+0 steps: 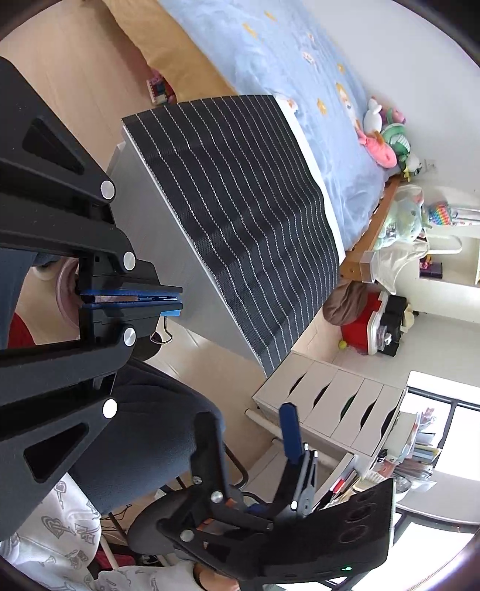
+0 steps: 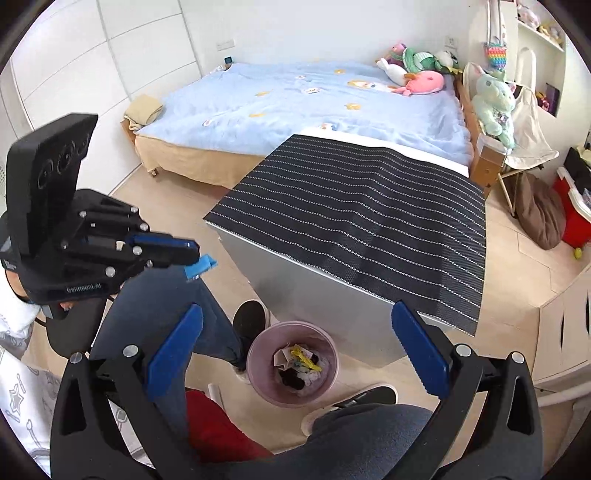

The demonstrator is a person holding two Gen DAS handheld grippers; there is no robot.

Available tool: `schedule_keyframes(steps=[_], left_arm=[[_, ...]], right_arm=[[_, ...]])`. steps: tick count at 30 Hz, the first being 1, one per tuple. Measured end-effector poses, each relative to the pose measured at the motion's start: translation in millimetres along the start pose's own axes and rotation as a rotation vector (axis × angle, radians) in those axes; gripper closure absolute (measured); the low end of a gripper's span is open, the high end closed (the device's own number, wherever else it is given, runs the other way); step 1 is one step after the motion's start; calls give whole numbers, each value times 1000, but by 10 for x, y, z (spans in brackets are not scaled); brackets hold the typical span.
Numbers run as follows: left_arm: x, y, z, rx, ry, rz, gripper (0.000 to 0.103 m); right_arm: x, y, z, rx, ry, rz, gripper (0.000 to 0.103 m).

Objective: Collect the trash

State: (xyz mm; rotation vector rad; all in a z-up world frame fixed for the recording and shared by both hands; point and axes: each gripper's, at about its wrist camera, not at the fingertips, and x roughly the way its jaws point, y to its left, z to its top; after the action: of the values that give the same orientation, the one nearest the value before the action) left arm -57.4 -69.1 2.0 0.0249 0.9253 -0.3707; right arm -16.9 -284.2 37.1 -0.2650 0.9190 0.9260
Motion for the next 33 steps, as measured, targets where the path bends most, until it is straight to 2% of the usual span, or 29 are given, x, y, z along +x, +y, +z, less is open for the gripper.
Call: schedule_keyframes(steps=[9,12,13,14,15,16,24,33], left_arm=[[13,-105,21,29,11,-9,101],[20,-104,31,30,14,-11,90],[27,-96,30,26,15,-8,66],[26,-92,20,19,9,-5,47],[13,-76,17,8,-5,-5,17],[-13,-54,14,-6,-31,-3,10],[6,56,5,-49,-15,45,8],[-16,138,50,-87,-36,82,7]], right_arm=[[-95,-97,12,24,-30,-8,3],[-112,-119,18,30,-36,-4,3],[-117,-112,17,31,-37,-5,3],[-117,-115,15,33,-38,-6,3],[-112,-112,16,34,-38,-7,3],[-110,-116,15,35,-37,-8,3],[-52,-103,-3,39,-29,-14,3],[15,-119,-4,65,-15,-49,3]])
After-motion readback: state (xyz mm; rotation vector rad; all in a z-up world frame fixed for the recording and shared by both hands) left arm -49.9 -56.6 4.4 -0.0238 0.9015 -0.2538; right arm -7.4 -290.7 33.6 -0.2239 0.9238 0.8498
